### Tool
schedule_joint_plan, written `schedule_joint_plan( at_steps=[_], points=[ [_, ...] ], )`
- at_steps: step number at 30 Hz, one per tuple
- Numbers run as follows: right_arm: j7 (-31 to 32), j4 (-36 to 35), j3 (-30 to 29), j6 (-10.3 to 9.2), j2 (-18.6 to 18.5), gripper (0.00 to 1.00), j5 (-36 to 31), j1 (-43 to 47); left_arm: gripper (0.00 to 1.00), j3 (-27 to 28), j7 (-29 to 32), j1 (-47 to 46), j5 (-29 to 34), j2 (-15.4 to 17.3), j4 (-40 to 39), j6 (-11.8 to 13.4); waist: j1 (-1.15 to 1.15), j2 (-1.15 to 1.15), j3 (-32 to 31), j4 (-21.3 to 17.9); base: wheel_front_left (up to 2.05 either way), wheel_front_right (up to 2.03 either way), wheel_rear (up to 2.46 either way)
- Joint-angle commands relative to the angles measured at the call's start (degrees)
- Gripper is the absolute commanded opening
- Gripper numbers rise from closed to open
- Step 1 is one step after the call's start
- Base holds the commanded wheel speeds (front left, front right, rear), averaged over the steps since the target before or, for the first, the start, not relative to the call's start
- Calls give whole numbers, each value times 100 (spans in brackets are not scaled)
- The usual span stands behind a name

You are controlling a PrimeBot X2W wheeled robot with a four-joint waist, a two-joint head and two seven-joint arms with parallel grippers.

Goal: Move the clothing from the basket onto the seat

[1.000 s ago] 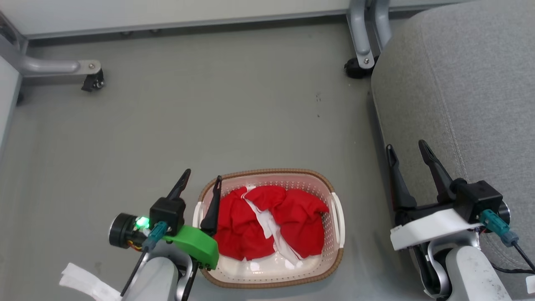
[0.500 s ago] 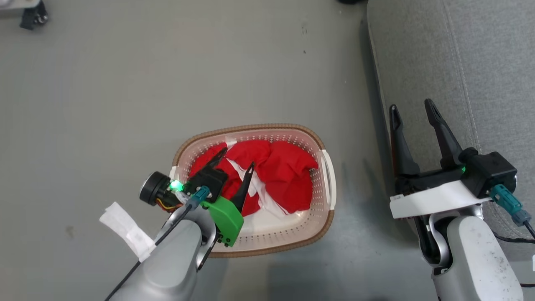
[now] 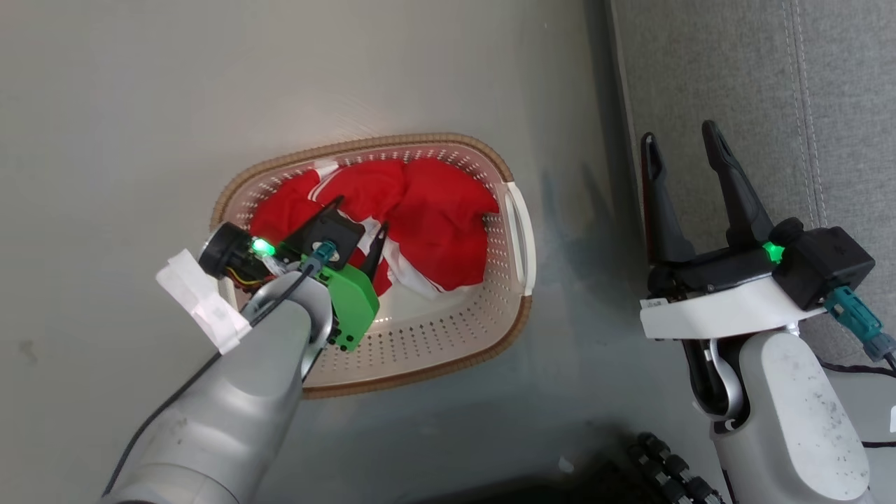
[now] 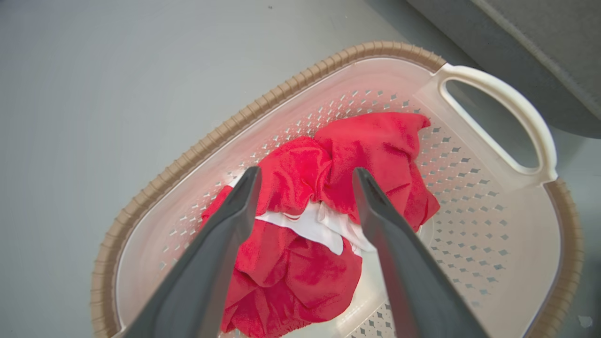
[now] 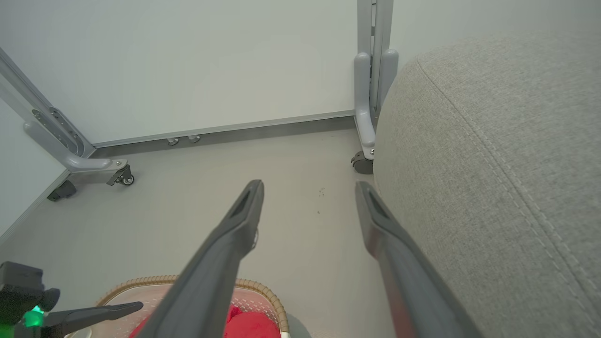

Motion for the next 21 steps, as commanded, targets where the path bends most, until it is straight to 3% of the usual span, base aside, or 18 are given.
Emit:
schedule_joint_plan(
  at_steps=[1,10,21],
  points=[
    [-35,-12,41,0,-4,100,67,-127,100,24,-19,-232,-56,108,116,17,-1,0,557,-406,0,0,0],
    [-65,43,252,0,-2,100,428,-333,100,2,96,-886,-11,376,829,98,-1,0,1038,-782,0,0,0],
    [-65,0,399,0,-4,100,744,-397,100,31,381,-1308,-128,511,1114,229,-1,0,1368,-1004,0,0,0]
  ],
)
